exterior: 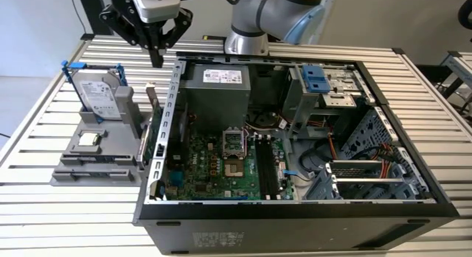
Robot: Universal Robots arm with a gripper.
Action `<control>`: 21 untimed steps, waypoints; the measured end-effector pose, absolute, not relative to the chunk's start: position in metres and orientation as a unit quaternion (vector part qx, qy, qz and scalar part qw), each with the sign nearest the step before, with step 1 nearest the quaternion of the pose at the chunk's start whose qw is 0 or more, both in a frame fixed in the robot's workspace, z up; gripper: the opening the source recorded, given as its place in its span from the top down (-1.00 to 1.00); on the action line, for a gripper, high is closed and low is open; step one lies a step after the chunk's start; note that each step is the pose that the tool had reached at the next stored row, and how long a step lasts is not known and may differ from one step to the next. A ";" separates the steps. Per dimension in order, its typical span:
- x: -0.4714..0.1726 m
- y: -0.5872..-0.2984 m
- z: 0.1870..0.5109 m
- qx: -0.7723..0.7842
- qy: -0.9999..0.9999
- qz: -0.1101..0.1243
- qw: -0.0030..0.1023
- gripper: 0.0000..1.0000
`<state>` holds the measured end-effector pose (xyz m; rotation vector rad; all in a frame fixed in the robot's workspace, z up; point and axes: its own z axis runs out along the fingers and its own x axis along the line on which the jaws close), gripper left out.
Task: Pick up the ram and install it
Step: 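Reach for the ram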
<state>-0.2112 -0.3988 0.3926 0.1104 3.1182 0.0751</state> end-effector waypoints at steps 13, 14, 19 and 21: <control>-0.236 -0.399 0.393 0.035 0.999 0.024 0.010 1.00; -0.238 -0.399 0.393 0.035 0.999 0.024 0.010 1.00; -0.250 -0.399 0.393 0.034 0.999 0.024 0.010 1.00; -0.256 -0.399 0.393 0.033 0.999 0.024 0.010 1.00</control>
